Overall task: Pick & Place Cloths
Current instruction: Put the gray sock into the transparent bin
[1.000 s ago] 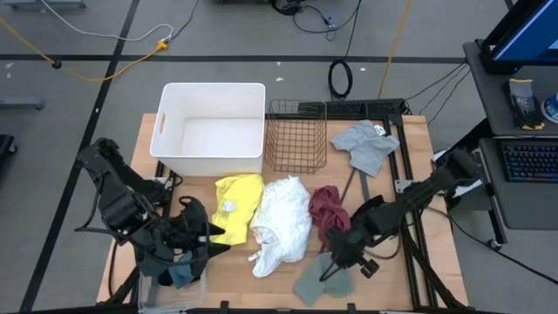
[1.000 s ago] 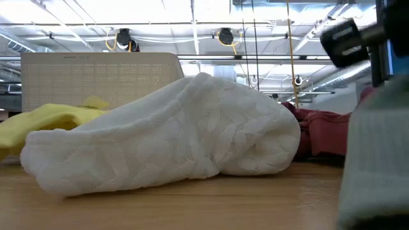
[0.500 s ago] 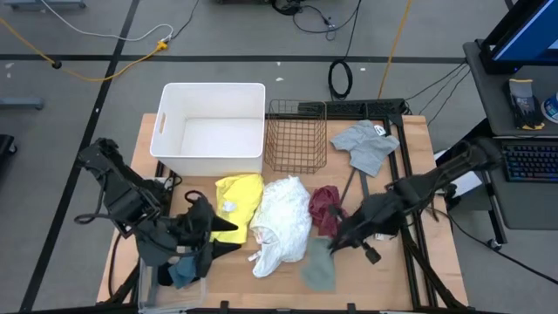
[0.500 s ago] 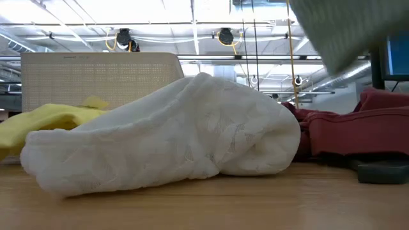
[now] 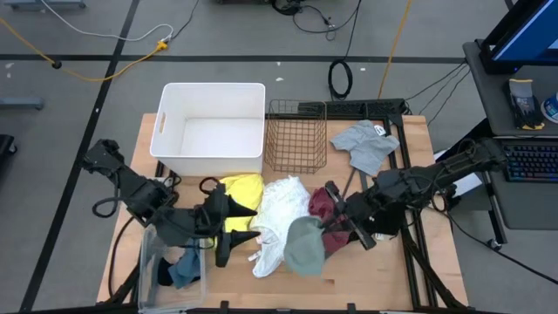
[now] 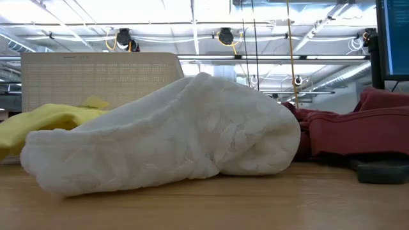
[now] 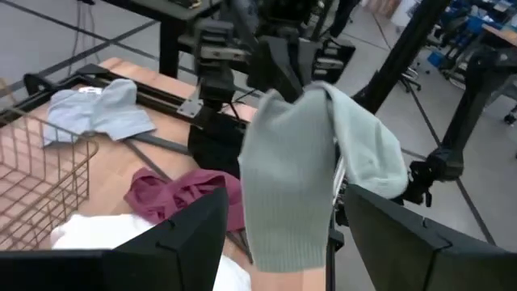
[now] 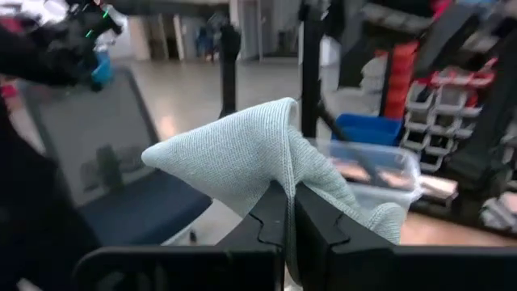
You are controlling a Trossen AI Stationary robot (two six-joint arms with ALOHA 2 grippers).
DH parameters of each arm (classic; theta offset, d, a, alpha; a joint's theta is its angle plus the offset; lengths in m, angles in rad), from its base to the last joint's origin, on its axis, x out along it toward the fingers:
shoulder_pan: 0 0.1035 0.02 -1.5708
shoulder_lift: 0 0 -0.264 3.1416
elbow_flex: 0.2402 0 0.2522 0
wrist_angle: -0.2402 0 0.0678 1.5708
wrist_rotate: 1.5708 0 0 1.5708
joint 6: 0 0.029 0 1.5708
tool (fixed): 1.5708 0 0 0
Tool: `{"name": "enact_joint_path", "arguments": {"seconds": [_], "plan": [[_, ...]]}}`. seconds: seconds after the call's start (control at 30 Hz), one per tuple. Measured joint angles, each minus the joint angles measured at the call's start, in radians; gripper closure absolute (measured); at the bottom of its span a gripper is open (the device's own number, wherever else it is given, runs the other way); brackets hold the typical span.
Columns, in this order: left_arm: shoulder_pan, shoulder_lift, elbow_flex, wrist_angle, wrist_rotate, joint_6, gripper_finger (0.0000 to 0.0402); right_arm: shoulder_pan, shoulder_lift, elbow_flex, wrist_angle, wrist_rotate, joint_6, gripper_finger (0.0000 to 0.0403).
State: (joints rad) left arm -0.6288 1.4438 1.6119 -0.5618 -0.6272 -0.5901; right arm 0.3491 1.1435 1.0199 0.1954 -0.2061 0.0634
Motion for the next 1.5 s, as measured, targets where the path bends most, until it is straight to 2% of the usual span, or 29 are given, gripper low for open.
{"name": "enact_joint_path", "arguments": {"seconds": [0.23, 0.47, 0.6, 1.03, 1.37, 1.5], "plan": [[0.074, 0.065, 0.000, 0.122, 0.128, 0.064, 0.0149, -0.056, 0.004, 0.000, 0.056, 0.052, -0.004, 0.0403], [0.130, 0.141, 0.000, 0.245, 0.260, 0.147, 0.0148, -0.097, 0.027, 0.000, 0.052, 0.054, -0.004, 0.0403], [0.163, 0.179, 0.001, 0.298, 0.301, 0.160, 0.0148, -0.112, 0.050, 0.000, 0.063, 0.053, -0.004, 0.0403], [0.257, 0.261, 0.001, 0.299, 0.445, 0.113, 0.0149, -0.112, 0.095, 0.000, 0.063, 0.048, -0.004, 0.0403], [0.296, 0.273, 0.001, 0.293, 0.441, 0.104, 0.0149, -0.112, 0.094, 0.000, 0.075, 0.045, -0.004, 0.0403], [0.304, 0.273, 0.001, 0.294, 0.435, 0.098, 0.0174, -0.112, 0.094, 0.000, 0.075, 0.021, -0.003, 0.0403]]}}
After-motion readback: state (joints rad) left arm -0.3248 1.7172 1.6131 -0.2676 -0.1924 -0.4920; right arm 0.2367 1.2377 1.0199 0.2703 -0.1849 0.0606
